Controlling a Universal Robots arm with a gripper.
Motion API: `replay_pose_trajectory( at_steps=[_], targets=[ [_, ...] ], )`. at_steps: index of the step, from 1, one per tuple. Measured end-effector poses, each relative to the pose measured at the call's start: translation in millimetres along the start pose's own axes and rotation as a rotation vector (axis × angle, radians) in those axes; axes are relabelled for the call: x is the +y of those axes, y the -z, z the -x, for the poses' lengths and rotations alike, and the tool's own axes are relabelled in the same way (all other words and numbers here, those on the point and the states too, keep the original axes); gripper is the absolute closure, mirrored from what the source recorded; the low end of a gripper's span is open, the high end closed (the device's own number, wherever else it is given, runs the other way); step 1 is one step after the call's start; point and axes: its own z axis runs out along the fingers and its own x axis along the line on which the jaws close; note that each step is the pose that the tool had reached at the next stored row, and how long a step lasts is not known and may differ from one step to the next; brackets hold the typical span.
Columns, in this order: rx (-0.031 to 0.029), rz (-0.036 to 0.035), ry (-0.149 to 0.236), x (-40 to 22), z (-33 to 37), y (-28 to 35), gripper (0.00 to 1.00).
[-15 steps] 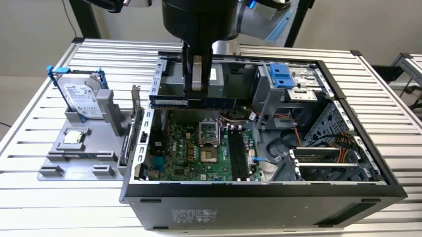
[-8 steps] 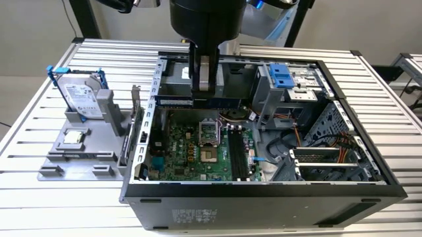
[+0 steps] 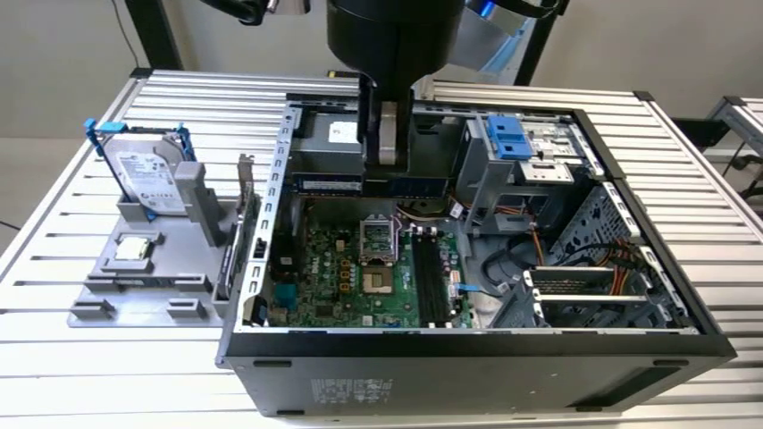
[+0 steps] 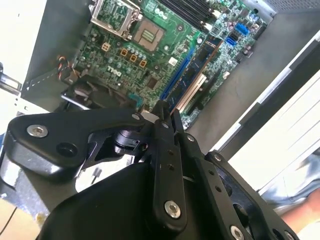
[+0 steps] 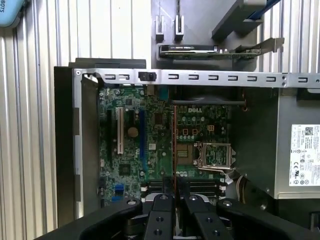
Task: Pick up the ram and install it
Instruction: 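Pick up the ram and move it above insertion slot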
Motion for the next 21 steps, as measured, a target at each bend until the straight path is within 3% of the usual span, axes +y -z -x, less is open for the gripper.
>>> replay_pose_trajectory(
  at_steps=[18, 21],
  targets=[
    [0.0, 0.0, 0.0, -31.5, 0.7, 0.2, 1.0],
    [0.0, 0.0, 0.0, -42.3, 0.9, 0.3, 1.0]
  ],
)
